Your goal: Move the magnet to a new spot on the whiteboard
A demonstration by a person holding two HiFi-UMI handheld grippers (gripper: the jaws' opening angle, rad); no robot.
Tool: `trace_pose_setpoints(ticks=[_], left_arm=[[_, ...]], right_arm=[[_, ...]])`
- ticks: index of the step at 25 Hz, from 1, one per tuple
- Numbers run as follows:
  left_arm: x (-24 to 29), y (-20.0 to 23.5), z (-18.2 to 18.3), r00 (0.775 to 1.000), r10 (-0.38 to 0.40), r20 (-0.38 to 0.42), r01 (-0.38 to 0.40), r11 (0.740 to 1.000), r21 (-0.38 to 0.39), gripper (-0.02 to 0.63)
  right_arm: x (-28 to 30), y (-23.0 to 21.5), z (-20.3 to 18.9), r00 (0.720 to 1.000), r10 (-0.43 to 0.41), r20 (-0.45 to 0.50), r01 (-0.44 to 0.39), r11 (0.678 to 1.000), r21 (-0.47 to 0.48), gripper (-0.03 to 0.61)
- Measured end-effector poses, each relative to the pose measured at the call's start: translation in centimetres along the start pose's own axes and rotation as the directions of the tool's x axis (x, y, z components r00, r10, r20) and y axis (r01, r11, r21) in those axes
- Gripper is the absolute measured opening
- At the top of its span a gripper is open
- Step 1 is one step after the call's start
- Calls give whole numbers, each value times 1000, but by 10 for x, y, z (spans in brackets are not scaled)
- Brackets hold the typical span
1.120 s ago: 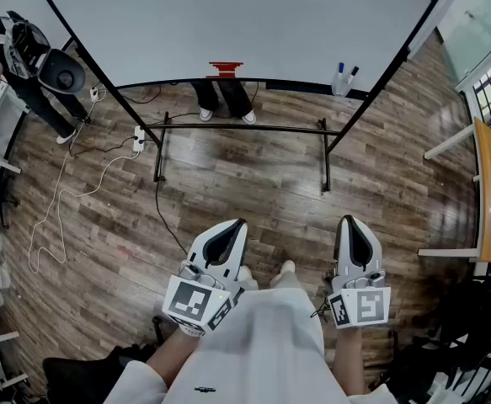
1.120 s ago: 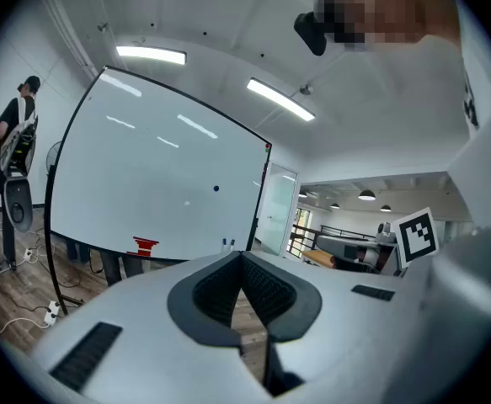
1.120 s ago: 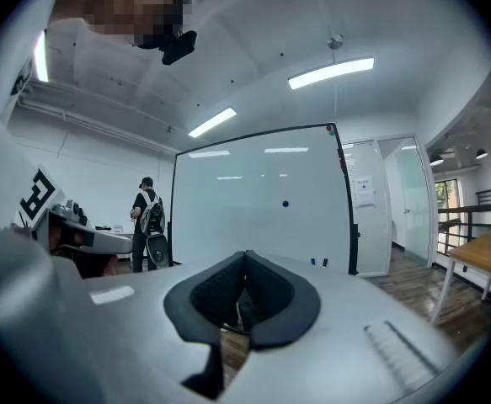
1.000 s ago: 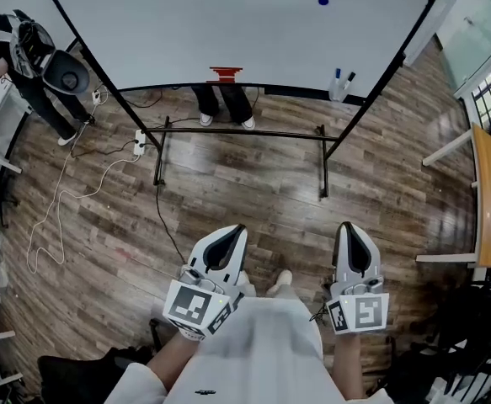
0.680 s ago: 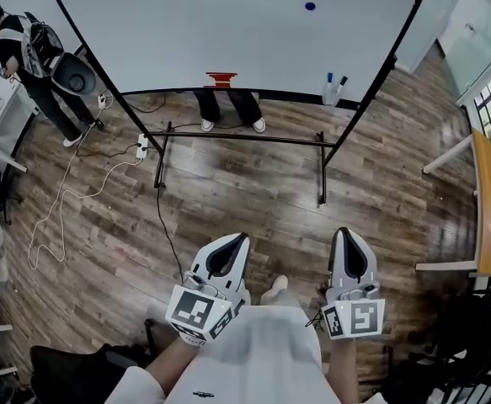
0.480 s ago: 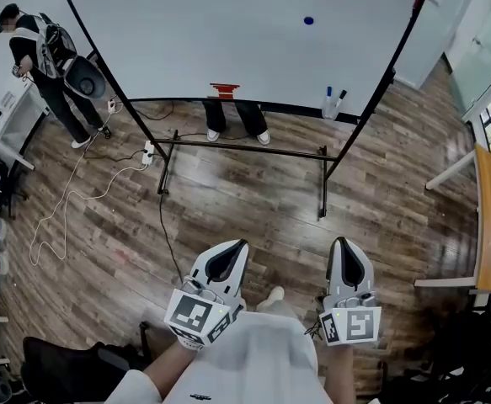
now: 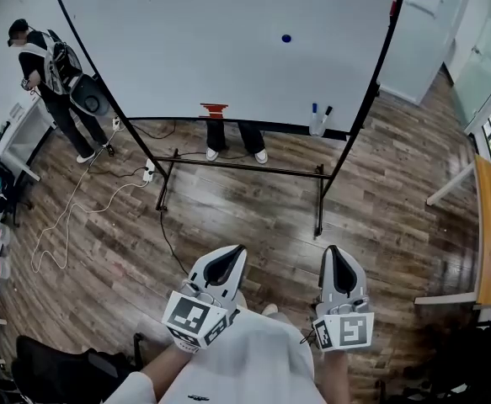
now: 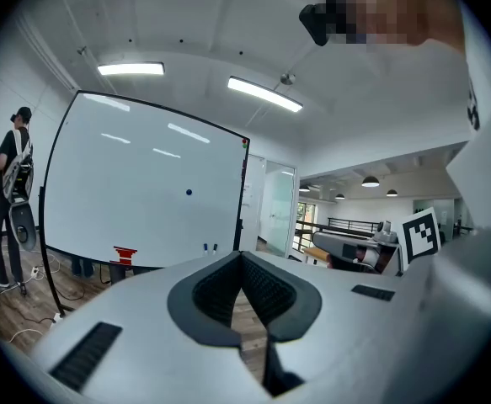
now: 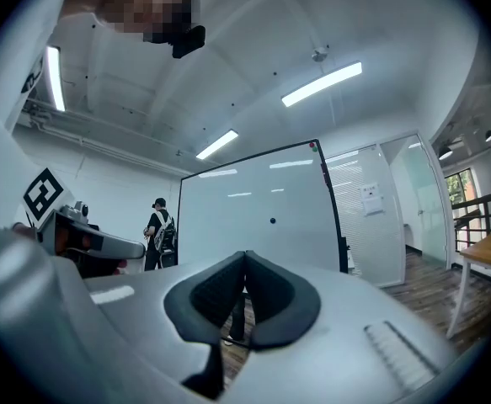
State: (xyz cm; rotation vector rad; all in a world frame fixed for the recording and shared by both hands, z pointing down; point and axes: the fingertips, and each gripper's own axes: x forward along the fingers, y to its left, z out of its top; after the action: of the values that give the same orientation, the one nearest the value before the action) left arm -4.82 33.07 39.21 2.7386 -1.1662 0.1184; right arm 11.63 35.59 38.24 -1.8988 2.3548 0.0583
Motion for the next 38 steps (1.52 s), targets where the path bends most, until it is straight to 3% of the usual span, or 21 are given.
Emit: trace_pose_setpoints(ticks=[11, 28, 38], left_arm=[[84, 47, 3, 1000, 4, -3, -4, 1000, -27, 6], [248, 239, 79, 997, -76, 18, 77, 996, -54, 6], [306, 263, 89, 995, -96, -19, 95, 994, -58, 6]], right_arm=[[90, -38, -20, 1000, 19, -17, -19, 1000, 5, 11], [353, -65, -16, 998, -56, -17, 55, 998, -21, 11], [423, -92, -13, 999, -37, -25, 37, 999, -25, 11]])
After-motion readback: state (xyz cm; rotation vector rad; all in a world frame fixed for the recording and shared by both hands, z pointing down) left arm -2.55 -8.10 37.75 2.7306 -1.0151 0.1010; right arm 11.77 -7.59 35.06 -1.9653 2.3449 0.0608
